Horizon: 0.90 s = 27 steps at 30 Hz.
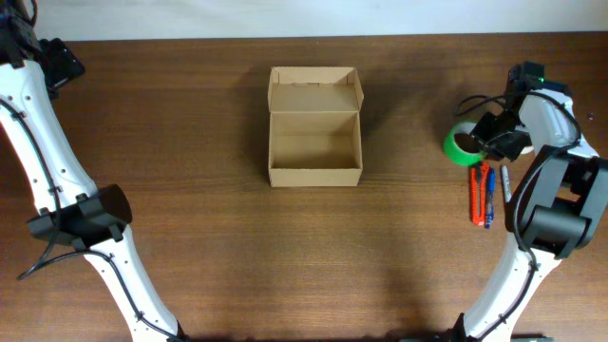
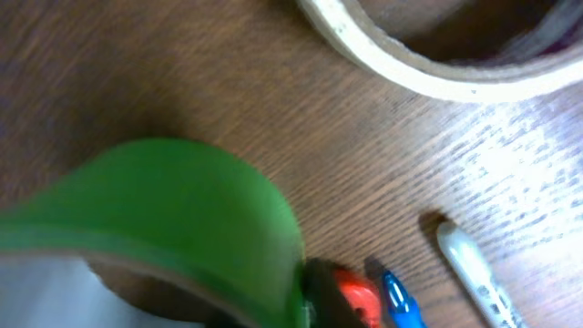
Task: Pack container
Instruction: 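Grasp the green tape roll with the right gripper, then carry the green tape into the box and release it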
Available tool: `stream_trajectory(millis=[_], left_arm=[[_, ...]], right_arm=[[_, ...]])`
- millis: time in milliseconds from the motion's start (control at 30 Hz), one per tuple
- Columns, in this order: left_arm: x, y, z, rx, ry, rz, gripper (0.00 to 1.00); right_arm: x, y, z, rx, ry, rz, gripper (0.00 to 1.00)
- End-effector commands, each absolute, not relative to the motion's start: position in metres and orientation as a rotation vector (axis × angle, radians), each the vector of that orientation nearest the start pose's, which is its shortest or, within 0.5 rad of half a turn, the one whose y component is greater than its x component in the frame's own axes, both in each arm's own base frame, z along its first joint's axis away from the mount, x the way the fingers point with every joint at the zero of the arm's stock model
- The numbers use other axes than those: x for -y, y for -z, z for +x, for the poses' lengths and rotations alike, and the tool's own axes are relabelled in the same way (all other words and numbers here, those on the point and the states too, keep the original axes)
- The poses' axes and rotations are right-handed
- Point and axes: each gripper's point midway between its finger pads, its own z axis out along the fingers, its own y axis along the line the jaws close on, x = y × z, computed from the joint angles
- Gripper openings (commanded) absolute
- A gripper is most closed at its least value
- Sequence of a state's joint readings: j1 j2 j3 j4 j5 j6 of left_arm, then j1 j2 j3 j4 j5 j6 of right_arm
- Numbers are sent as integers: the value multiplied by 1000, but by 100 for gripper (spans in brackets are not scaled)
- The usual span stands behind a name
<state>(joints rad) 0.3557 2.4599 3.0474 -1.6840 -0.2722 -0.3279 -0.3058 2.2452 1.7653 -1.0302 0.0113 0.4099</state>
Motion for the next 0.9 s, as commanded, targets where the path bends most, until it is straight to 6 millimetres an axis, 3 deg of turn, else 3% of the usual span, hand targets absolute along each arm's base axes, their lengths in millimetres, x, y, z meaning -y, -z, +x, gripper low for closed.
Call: stream_trajectory(millis=[0, 133, 233, 333, 367, 467, 600, 667, 700, 733, 800, 867], left_arm=[[-219, -264, 452, -2451, -366, -960, 100], [-220, -264, 452, -2451, -366, -960, 100], [-219, -264, 452, -2451, -366, -960, 100], [-219, -264, 452, -2451, -366, -960, 100], [-220, -264, 452, -2451, -366, -960, 100], [-220, -264, 452, -2451, -366, -960, 100], [-220, -264, 452, -2451, -366, -960, 100], [-220, -264, 452, -2451, -366, -960, 100], [-220, -264, 452, -2451, -366, -960, 100], [-220, -264, 452, -2451, -366, -960, 100], [-219, -264, 452, -2451, -366, -960, 100], [-220, -264, 452, -2451, -366, -960, 100]], right_arm=[[138, -17, 427, -2871, 35, 1075, 4], [137, -21, 425, -2883, 38, 1078, 4], [136, -38, 427, -2887, 37, 1049, 3], [133, -77, 437, -2873, 36, 939, 4], [127, -110, 448, -2840, 36, 841, 4], [107, -169, 464, -2772, 32, 672, 4], [57, -236, 474, -2712, 36, 360, 4], [15, -259, 474, -2691, 29, 165, 4], [-16, -267, 471, -2683, 19, 23, 4], [-33, -268, 470, -2681, 14, -49, 4], [-85, -266, 462, -2680, -7, -259, 4], [-119, -261, 455, -2677, -17, -397, 4]])
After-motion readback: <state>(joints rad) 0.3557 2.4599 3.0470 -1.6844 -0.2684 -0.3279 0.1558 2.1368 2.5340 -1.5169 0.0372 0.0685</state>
